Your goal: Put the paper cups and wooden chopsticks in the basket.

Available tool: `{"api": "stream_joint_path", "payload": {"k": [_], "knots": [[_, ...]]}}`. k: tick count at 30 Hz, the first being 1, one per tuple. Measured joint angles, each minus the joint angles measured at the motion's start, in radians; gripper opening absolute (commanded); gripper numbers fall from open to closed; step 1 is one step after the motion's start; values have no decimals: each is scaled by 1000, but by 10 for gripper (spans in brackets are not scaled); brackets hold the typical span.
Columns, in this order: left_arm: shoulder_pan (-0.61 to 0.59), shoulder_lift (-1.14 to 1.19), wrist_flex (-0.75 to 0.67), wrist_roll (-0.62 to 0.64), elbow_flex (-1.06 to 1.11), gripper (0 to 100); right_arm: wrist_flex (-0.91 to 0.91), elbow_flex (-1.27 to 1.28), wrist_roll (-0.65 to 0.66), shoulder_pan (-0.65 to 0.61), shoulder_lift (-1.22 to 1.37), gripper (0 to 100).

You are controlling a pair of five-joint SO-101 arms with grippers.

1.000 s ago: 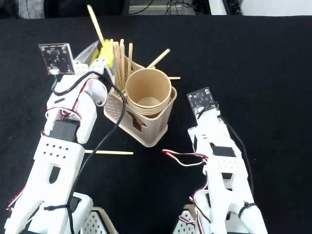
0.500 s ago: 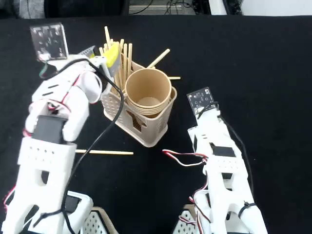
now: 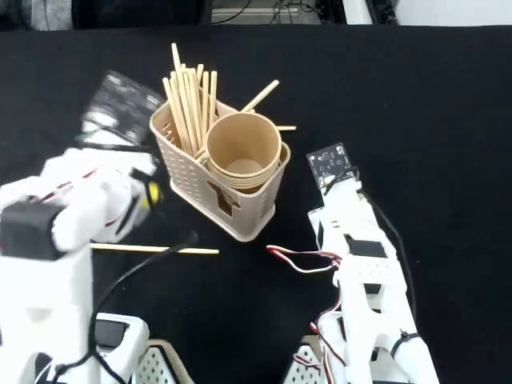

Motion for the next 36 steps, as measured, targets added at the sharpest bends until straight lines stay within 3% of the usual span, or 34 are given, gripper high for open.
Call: {"api": "stream_joint_path", "payload": {"k": [3,8,14,25,36], "knots": [[0,14,-97,-110,227,198,0,0,0,0,0,14],[-6,17,-405,-253,608,202,0,0,0,0,0,14],[55,29,-654,-315,819,203,0,0,0,0,0,14],[189,29,-726,-341,957,203,0,0,0,0,0,13],[193,29,-786,-551,1082,198,0,0,0,0,0,13]]}}
